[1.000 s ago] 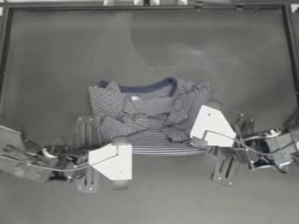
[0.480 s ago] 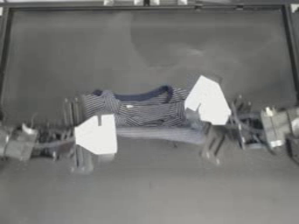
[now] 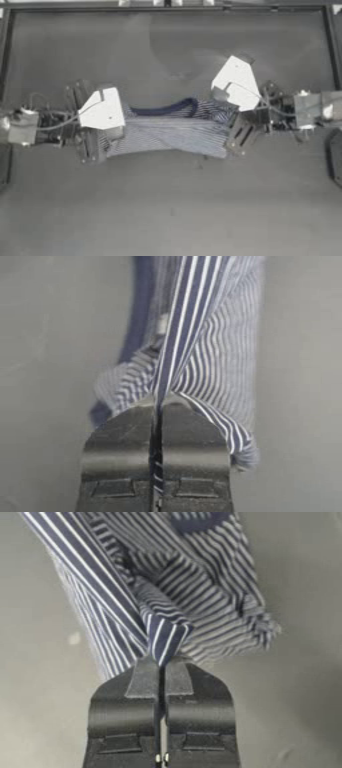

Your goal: Fold shirt

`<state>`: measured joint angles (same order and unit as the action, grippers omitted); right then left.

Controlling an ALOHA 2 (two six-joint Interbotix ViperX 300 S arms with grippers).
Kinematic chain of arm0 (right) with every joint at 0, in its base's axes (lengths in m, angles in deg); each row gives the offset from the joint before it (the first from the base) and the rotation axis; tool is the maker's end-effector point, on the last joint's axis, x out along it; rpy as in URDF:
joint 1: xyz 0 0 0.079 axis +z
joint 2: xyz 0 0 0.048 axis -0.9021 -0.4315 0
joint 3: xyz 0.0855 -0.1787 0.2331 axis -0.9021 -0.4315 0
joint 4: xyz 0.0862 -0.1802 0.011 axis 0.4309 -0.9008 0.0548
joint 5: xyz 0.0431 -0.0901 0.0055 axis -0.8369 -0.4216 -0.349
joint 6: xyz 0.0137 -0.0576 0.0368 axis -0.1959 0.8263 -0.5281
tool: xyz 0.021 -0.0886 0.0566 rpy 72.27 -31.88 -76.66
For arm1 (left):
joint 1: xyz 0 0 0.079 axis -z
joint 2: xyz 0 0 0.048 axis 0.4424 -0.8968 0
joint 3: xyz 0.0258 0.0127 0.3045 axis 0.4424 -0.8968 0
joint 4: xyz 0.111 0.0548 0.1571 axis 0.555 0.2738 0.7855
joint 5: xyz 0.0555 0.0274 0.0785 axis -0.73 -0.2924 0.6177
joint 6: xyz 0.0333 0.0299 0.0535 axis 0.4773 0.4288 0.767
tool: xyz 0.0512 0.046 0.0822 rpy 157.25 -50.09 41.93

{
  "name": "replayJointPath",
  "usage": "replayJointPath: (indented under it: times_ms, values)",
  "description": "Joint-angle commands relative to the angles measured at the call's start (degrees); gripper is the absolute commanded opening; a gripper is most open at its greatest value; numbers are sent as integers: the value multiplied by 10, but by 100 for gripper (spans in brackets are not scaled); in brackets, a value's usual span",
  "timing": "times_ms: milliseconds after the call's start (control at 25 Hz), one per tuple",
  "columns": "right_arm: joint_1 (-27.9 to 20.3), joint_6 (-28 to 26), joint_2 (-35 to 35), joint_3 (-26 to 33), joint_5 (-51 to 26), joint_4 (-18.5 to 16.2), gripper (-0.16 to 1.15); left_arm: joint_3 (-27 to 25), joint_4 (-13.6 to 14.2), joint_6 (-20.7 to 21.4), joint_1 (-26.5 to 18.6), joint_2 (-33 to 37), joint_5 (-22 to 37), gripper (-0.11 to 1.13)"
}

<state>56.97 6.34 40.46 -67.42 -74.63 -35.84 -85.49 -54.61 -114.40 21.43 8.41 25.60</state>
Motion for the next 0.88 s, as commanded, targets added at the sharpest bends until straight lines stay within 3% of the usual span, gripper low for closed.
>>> replayJointPath:
  times_ms: [40,680,880]
  values:
    - [-36,18,9,-5,17,7,6,1,-1,9,-30,18,-18,3]
    - [-108,95,-67,-16,72,22,6,-4,-22,83,-127,-91,-93,5]
    - [-118,97,-80,-20,90,18,6,4,-23,102,-148,-123,-96,23]
